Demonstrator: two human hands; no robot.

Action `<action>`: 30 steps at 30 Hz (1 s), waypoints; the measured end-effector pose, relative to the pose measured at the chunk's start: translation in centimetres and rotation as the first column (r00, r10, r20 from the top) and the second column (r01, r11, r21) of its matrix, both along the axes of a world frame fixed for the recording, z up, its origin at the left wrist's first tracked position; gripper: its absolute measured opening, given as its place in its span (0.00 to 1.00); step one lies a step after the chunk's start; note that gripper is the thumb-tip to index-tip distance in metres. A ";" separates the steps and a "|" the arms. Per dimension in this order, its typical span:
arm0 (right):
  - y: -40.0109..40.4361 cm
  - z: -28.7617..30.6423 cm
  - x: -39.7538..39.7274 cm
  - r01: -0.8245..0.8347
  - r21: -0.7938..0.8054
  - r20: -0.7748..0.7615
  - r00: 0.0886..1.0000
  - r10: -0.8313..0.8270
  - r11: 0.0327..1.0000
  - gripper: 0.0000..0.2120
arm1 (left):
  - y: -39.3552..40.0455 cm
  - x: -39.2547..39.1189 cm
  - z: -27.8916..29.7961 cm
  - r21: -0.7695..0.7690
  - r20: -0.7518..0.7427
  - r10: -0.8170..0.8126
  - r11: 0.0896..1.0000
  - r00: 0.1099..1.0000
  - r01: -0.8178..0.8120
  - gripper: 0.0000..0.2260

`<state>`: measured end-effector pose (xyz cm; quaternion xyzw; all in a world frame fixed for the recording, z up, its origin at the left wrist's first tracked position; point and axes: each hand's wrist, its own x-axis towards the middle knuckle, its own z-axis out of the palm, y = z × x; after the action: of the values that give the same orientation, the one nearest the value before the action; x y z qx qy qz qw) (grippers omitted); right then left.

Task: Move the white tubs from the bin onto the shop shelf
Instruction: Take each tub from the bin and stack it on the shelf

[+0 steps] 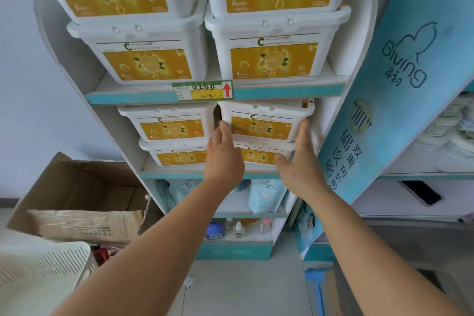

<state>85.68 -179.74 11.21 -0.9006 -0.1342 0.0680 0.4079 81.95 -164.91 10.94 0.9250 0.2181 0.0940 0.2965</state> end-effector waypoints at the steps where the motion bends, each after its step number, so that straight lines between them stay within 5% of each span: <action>1: -0.1 -0.2 0.1 -0.014 -0.008 -0.004 1.000 0.014 1.000 0.41 | 0.0 0.1 -0.2 0.008 -0.004 0.005 1.000 1.000 -0.005 0.30; 6: -0.4 -1.7 -0.2 -0.087 -0.191 0.066 0.993 0.101 0.978 0.39 | 0.2 -0.8 -1.5 0.099 -0.019 -0.053 0.994 0.998 0.054 0.29; 11: -0.7 -3.2 -1.1 -0.164 -0.545 0.104 0.960 0.260 0.822 0.39 | 0.7 -1.4 -2.5 0.282 -0.082 -0.135 0.947 0.987 0.153 0.26; 30: -0.2 -1.5 1.8 -0.142 -0.572 0.068 0.973 0.219 0.808 0.40 | -0.3 0.2 -4.4 0.384 -0.158 -0.143 0.903 0.977 0.194 0.32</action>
<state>87.44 -179.90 9.69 -0.9662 -0.2193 0.0841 0.1060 82.16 -165.22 6.51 0.9853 0.1318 0.0516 0.0955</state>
